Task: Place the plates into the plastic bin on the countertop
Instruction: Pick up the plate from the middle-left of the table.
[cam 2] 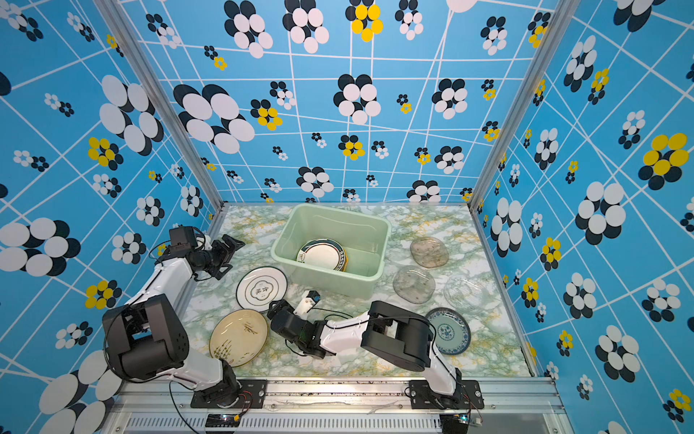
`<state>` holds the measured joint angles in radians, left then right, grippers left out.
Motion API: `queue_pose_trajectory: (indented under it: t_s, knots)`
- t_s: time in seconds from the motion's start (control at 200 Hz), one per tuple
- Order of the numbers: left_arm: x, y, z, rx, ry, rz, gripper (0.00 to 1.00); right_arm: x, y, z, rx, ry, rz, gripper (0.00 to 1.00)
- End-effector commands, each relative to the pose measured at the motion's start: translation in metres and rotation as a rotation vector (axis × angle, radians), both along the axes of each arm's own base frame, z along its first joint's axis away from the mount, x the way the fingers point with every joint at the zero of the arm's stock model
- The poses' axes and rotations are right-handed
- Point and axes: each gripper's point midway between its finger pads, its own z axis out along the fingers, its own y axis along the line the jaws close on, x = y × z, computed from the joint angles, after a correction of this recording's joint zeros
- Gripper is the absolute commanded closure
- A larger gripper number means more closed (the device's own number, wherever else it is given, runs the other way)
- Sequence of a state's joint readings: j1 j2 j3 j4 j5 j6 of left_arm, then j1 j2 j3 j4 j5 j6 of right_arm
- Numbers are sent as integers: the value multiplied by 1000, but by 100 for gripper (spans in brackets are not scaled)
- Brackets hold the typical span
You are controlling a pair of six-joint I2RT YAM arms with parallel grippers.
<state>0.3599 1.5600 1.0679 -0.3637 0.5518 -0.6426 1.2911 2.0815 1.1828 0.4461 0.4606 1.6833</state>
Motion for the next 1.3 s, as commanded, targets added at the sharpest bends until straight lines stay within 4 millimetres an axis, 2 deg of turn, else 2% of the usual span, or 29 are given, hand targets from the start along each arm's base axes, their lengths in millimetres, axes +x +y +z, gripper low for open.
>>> queue_pose_trajectory:
  t_s: [0.0, 0.265, 0.28, 0.34, 0.72, 1.06, 1.294]
  knots:
    - [6, 2, -3, 44, -2, -88, 1, 8, 16, 2, 62, 23, 1, 16]
    - [22, 5, -35, 41, 19, -143, 1, 13, 25, -7, 109, 82, 1, 17]
    - [22, 6, -37, 42, 22, -143, 1, 12, 23, -21, 87, 93, -1, 17]
    - [24, 7, -45, 38, 30, -145, 1, 14, 22, -26, 82, 99, -2, 17]
    - [25, -4, -82, -25, 68, -176, 1, 28, 31, -38, 117, 157, -33, 19]
    - [26, -22, -89, -75, 41, -262, 1, 36, 43, -44, 116, 164, -32, 21]
    - [22, -28, -94, -90, 48, -299, 1, 40, 44, -49, 99, 169, -48, 29]
